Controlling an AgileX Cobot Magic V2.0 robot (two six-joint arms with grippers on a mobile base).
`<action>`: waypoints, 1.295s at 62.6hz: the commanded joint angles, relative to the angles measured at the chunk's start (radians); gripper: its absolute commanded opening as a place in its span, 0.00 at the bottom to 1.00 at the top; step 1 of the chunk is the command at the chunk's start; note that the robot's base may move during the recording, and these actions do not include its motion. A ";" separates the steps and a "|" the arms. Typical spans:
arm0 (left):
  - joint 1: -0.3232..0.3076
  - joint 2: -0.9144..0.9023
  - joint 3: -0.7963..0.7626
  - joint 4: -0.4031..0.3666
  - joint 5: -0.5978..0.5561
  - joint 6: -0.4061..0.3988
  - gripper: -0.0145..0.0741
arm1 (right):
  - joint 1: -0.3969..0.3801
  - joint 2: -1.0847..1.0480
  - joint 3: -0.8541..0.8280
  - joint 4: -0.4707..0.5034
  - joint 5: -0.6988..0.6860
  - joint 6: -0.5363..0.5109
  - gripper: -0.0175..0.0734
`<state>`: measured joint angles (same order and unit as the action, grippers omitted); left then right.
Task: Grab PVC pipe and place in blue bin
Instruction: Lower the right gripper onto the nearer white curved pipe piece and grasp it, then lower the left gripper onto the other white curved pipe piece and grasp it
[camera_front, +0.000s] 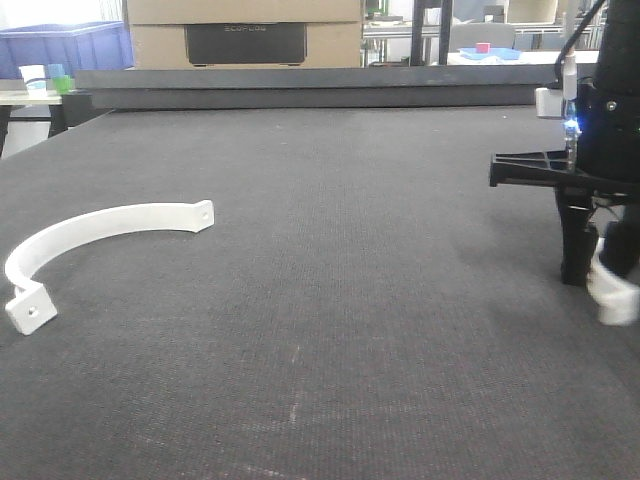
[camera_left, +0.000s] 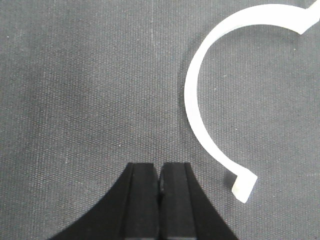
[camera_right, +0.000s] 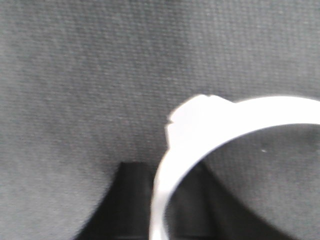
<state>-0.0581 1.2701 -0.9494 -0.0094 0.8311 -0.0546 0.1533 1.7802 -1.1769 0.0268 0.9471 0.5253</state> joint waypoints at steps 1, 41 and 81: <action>0.005 0.000 -0.007 -0.024 -0.001 0.000 0.04 | -0.001 0.008 0.003 -0.015 -0.011 -0.004 0.00; -0.006 0.339 -0.342 -0.056 0.169 0.029 0.04 | 0.080 -0.283 0.003 -0.015 -0.005 -0.180 0.01; -0.068 0.573 -0.409 -0.013 0.191 -0.017 0.44 | 0.080 -0.286 0.003 -0.015 -0.012 -0.180 0.01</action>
<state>-0.1219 1.8180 -1.3517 -0.0218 1.0175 -0.0520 0.2331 1.5039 -1.1749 0.0201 0.9486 0.3539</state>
